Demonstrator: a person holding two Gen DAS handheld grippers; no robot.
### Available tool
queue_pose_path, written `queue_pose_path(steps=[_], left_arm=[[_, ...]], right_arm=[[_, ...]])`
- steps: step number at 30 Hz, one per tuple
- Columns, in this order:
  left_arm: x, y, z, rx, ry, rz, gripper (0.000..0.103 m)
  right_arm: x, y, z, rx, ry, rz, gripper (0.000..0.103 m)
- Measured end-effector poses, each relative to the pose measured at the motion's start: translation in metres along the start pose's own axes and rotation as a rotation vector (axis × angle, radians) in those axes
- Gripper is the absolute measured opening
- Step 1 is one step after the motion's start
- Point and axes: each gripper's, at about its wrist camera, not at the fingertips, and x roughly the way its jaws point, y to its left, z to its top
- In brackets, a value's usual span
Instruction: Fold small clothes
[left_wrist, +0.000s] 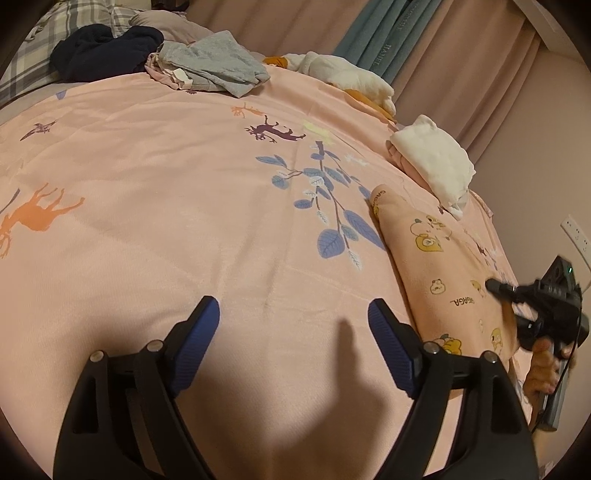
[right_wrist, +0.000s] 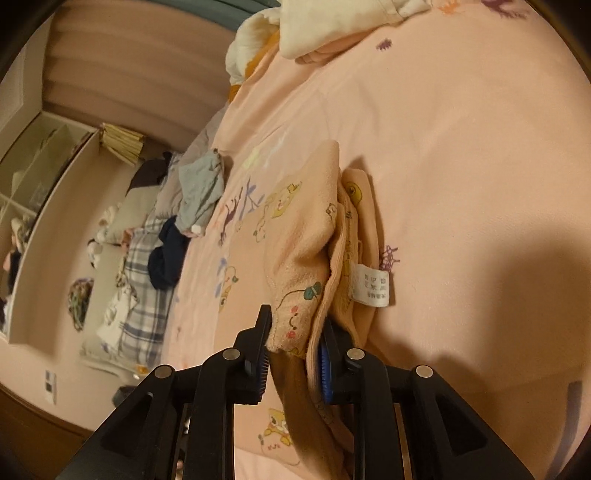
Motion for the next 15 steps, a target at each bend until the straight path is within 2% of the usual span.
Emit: queue_pose_path(steps=[2,3,4,5,6,8,10,12,15], left_arm=[[0.001,-0.003,-0.001,0.012,0.002,0.01,0.085],[0.001,-0.004,-0.001,0.017,0.002,0.015,0.085],[0.001,-0.005,-0.001,0.023,0.002,0.021,0.085],[0.002,-0.005,-0.002,0.026,0.002,0.024,0.085],[0.002,-0.005,-0.002,0.027,0.003,0.025,0.085],[0.002,-0.005,-0.002,0.027,0.004,0.02,0.086],[0.002,-0.004,-0.002,0.025,0.003,0.016,0.087],[0.002,-0.005,-0.002,0.026,0.004,0.016,0.087],[0.002,-0.005,-0.002,0.027,0.004,0.016,0.087]], right_arm=[[-0.004,0.005,0.006,-0.011,-0.033,-0.014,0.022],[-0.003,0.007,0.013,0.009,-0.047,0.011,0.036],[-0.001,0.006,0.018,0.03,-0.049,0.05,0.057],[0.004,0.004,0.023,0.039,-0.036,0.089,0.062],[0.011,0.002,0.026,0.043,-0.013,0.124,0.063],[0.02,-0.009,0.027,0.103,-0.041,0.157,0.058],[0.019,-0.017,0.026,0.152,-0.103,0.157,0.032],[0.011,-0.011,0.025,0.098,-0.154,0.14,0.024],[-0.004,0.01,0.018,-0.006,-0.258,0.022,0.021]])
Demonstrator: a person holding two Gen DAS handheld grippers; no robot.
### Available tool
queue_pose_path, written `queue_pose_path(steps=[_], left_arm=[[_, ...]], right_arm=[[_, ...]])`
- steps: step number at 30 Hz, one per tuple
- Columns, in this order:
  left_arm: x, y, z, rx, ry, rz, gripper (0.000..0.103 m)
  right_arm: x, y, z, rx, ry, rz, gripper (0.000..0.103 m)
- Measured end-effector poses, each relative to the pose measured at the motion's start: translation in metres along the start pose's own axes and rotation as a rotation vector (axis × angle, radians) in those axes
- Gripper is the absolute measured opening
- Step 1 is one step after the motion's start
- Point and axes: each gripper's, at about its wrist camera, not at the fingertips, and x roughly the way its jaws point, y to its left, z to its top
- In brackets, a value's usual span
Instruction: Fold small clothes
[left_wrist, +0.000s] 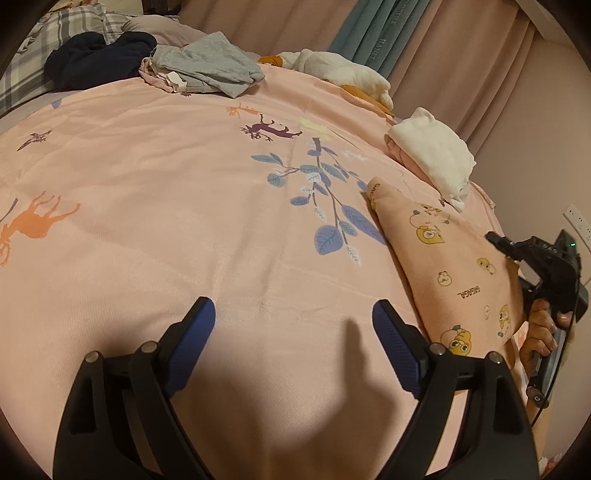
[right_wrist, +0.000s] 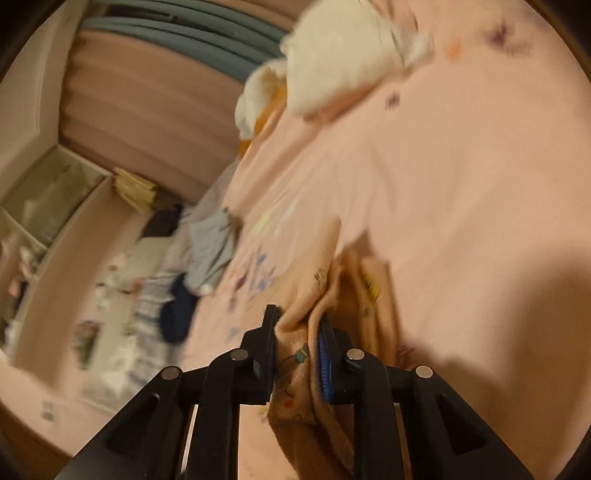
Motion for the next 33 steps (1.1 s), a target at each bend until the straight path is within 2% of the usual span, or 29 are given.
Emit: queue_pose_path(steps=[4,5,8,9,12,14,15,16,18,19,20,21,22,23,25,28,30,31,33], left_arm=[[0.0,0.0,0.0,0.003,0.002,0.0,0.088],[0.0,-0.001,0.0,0.005,0.003,0.001,0.088],[0.001,-0.002,0.0,0.012,0.005,0.007,0.089],[0.001,-0.003,0.0,0.014,0.005,0.009,0.089],[0.002,-0.003,0.0,0.016,0.005,0.011,0.089],[0.002,-0.003,0.0,0.017,0.005,0.011,0.089],[0.002,-0.004,-0.001,0.018,0.005,0.013,0.089],[0.002,-0.004,0.0,0.021,0.006,0.015,0.089],[0.002,-0.005,-0.001,0.026,0.008,0.02,0.089],[0.003,-0.006,-0.001,0.032,0.009,0.026,0.09],[0.003,-0.007,-0.001,0.036,0.01,0.031,0.09],[0.003,-0.008,-0.001,0.041,0.011,0.036,0.09],[0.004,-0.009,-0.001,0.044,0.011,0.04,0.09],[0.004,-0.01,-0.001,0.046,0.011,0.043,0.09],[0.004,-0.01,-0.001,0.045,0.011,0.042,0.09],[0.004,-0.01,-0.001,0.046,0.011,0.043,0.09],[0.004,-0.01,-0.001,0.049,0.01,0.047,0.09],[0.004,-0.011,-0.001,0.05,0.01,0.049,0.09],[0.004,-0.011,-0.002,0.051,0.009,0.051,0.09]], right_arm=[[-0.009,0.022,-0.007,-0.156,-0.034,-0.063,0.021],[-0.008,0.028,-0.011,-0.206,-0.02,-0.113,0.021],[-0.005,0.029,-0.021,-0.254,0.053,-0.296,0.021],[-0.006,0.027,-0.023,-0.257,0.067,-0.313,0.021],[-0.023,0.015,-0.019,-0.201,0.079,-0.283,0.021],[-0.037,0.006,-0.014,-0.123,0.105,-0.207,0.021],[-0.041,0.002,-0.015,-0.122,0.127,-0.179,0.028],[-0.041,0.001,-0.019,-0.135,0.15,-0.171,0.033],[-0.037,-0.002,-0.028,-0.178,0.231,-0.22,0.033],[-0.035,-0.006,-0.032,-0.174,0.271,-0.22,0.033],[-0.035,-0.008,-0.035,-0.154,0.289,-0.182,0.033],[-0.036,-0.007,-0.035,-0.146,0.292,-0.167,0.032],[-0.04,-0.005,-0.035,-0.151,0.281,-0.17,0.027],[-0.047,-0.001,-0.037,-0.177,0.261,-0.193,0.026],[-0.055,0.006,-0.043,-0.214,0.261,-0.18,0.026],[-0.063,0.004,-0.058,-0.198,0.317,-0.144,0.026],[-0.064,0.004,-0.062,-0.188,0.291,-0.115,0.026],[-0.063,0.002,-0.064,-0.197,0.249,-0.105,0.026],[-0.054,-0.001,-0.061,-0.175,0.227,-0.133,0.026]])
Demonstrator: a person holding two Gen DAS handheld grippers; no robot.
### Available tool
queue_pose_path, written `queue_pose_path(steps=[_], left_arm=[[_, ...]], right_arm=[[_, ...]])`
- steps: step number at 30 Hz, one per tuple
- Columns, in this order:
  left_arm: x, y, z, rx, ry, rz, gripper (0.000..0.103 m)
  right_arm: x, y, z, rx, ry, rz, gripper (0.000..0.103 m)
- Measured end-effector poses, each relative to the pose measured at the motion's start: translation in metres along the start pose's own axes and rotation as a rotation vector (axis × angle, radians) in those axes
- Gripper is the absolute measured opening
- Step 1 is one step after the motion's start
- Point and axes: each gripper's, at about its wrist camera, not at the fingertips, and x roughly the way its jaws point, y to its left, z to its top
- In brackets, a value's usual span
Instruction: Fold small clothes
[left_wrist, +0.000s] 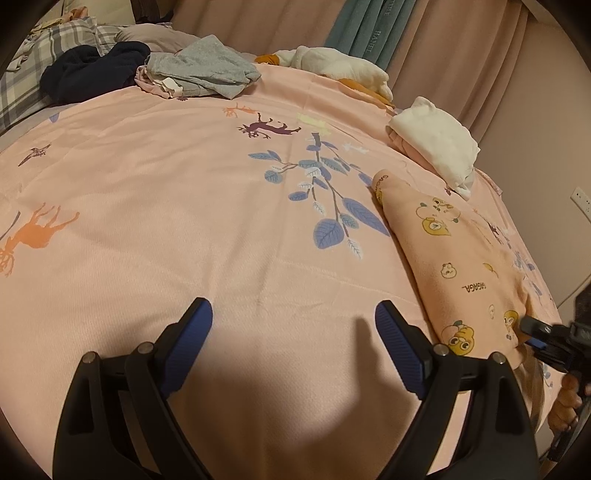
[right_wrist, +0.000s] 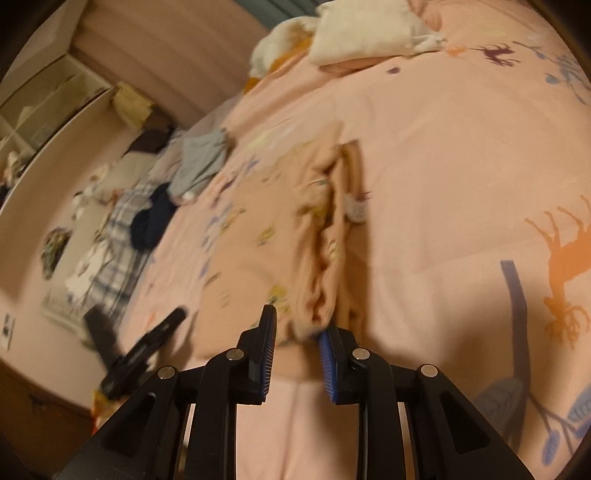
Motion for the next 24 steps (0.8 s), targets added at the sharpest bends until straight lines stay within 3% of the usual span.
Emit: queue_pose_path(steps=[3,5,7,14,16,19,22,23,24], left_arm=[[0.0,0.0,0.0,-0.001,0.0,0.0,0.09],[0.0,0.0,0.0,0.001,0.0,0.001,0.09],[0.0,-0.001,0.0,0.001,0.001,0.001,0.091],[0.0,-0.004,-0.001,0.014,0.007,0.015,0.091],[0.0,-0.005,-0.001,0.018,0.008,0.019,0.091],[0.001,-0.006,-0.001,0.018,0.009,0.02,0.091],[0.0,-0.006,-0.001,0.019,0.009,0.022,0.091],[0.0,-0.006,-0.001,0.02,0.009,0.023,0.091],[0.0,-0.006,-0.001,0.021,0.008,0.024,0.091]], right_arm=[[0.013,-0.018,0.006,0.152,-0.013,0.093,0.026],[0.016,-0.014,0.007,0.134,-0.033,0.094,0.026],[0.015,-0.008,0.006,0.096,-0.063,0.069,0.012],[-0.002,0.0,0.001,0.192,-0.108,0.289,0.008],[-0.005,0.005,-0.003,0.201,-0.095,0.311,0.008],[-0.006,0.006,-0.013,0.199,-0.091,0.25,0.008],[0.006,-0.007,-0.02,0.216,-0.071,0.063,0.008],[0.011,-0.013,-0.023,0.229,-0.051,0.038,0.008],[0.011,-0.015,-0.025,0.243,-0.049,0.069,0.008]])
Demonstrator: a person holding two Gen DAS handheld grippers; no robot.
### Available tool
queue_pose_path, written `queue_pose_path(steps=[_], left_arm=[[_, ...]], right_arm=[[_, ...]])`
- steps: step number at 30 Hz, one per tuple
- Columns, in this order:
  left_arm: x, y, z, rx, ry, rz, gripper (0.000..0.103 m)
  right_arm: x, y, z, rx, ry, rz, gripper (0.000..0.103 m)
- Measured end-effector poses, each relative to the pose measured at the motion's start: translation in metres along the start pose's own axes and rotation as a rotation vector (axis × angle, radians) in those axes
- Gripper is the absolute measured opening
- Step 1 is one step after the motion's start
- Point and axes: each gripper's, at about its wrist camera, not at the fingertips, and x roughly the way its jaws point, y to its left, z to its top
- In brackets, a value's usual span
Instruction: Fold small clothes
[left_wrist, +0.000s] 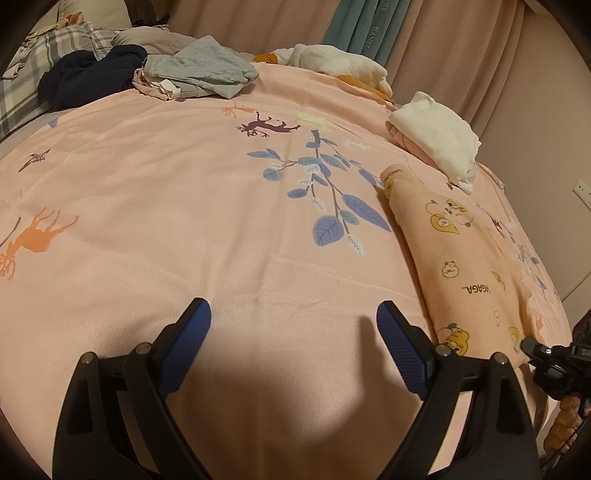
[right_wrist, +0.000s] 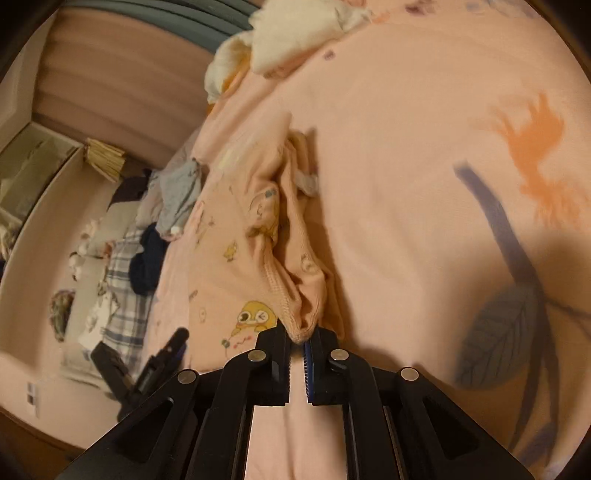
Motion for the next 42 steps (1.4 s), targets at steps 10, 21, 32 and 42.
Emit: queue_pose_path(steps=[10,21,32,42], left_arm=[[0.0,-0.002,0.0,0.006,0.003,0.006,0.092],[0.003,-0.007,-0.001,0.034,0.014,0.022,0.095],[0.003,-0.009,-0.002,0.04,0.016,0.029,0.095],[0.006,-0.014,-0.004,0.07,0.027,0.06,0.096]], right_arm=[[-0.016,0.021,-0.009,-0.101,-0.075,-0.022,0.007],[-0.042,0.057,0.003,-0.258,-0.123,-0.278,0.007],[0.023,0.038,0.033,-0.257,-0.069,-0.472,0.007],[-0.019,0.082,0.021,-0.325,-0.081,-0.18,0.007]])
